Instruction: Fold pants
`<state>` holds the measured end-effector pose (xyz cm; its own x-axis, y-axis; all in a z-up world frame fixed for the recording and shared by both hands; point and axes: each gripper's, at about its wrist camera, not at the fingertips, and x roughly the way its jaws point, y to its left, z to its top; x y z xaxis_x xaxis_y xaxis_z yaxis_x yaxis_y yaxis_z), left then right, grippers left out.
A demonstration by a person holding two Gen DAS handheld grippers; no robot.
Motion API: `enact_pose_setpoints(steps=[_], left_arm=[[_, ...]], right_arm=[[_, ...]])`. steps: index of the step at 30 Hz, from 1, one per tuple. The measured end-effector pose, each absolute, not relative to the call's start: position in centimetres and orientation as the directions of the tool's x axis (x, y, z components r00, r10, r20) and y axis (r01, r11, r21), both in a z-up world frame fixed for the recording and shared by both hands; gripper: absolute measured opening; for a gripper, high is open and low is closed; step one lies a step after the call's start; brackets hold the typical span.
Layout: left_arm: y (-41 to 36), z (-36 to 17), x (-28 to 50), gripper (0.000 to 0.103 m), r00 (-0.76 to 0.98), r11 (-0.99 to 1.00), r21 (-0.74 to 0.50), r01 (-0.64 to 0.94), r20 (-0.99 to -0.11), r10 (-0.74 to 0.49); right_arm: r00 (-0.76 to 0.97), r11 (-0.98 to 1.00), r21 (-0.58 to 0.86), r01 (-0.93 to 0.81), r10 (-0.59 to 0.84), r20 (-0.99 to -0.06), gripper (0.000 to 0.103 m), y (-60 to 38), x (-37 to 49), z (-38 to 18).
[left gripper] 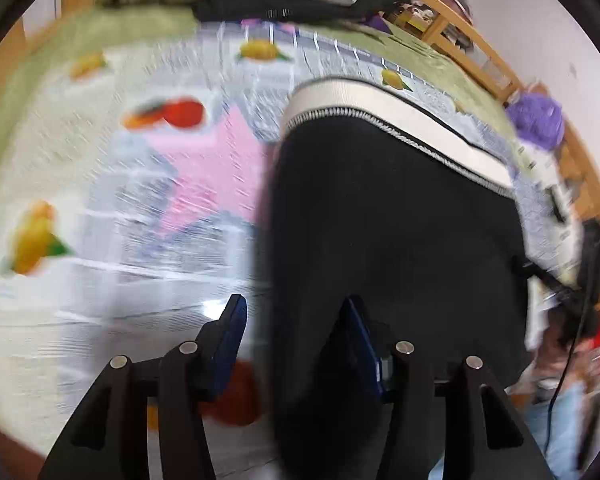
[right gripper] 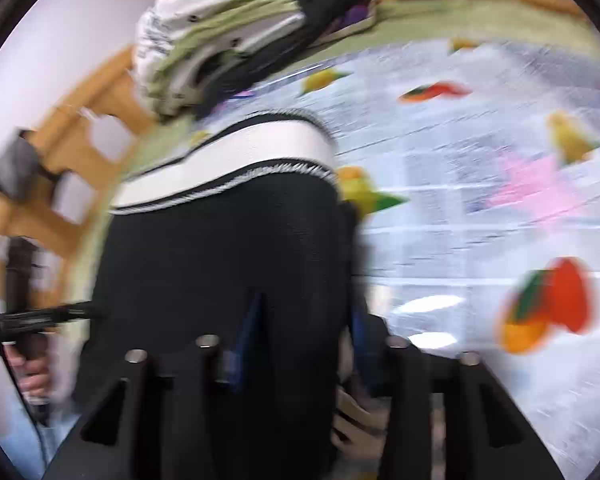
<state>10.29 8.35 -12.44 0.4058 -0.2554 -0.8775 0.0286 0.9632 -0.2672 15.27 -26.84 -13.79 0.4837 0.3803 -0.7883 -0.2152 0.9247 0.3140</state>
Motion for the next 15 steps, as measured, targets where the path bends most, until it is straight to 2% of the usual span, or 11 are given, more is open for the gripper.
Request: enact_pose_setpoints(steps=[3, 8, 11, 15], left_arm=[[7.4, -10.2, 7.4, 0.055, 0.466, 0.972, -0.188, 0.145, -0.853, -0.234], [7.9, -9.8, 1.7, 0.055, 0.451, 0.956, -0.136, 0.259, -0.859, -0.244], [8.1, -10.5, -1.3, 0.055, 0.421, 0.946, -0.108, 0.307, -0.875, -0.237], [7.1, -11.8, -2.9, 0.052, 0.354, 0.952, -0.061, 0.301, -0.920, -0.171]], right_arm=[[0.564, 0.964, 0.173, -0.201, 0.258, -0.784, 0.047, -26.1, 11.5, -11.0], [0.648, 0.948, 0.142, -0.286, 0.300, -0.700, 0.049, -25.7, 4.1, -8.2], [0.640, 0.938, 0.127, -0.323, 0.316, -0.700, 0.052, -25.4, 1.9, -9.1], [0.582, 0.935, 0.191, -0.299, 0.337, -0.740, 0.052, -25.7, 0.6, -11.9]])
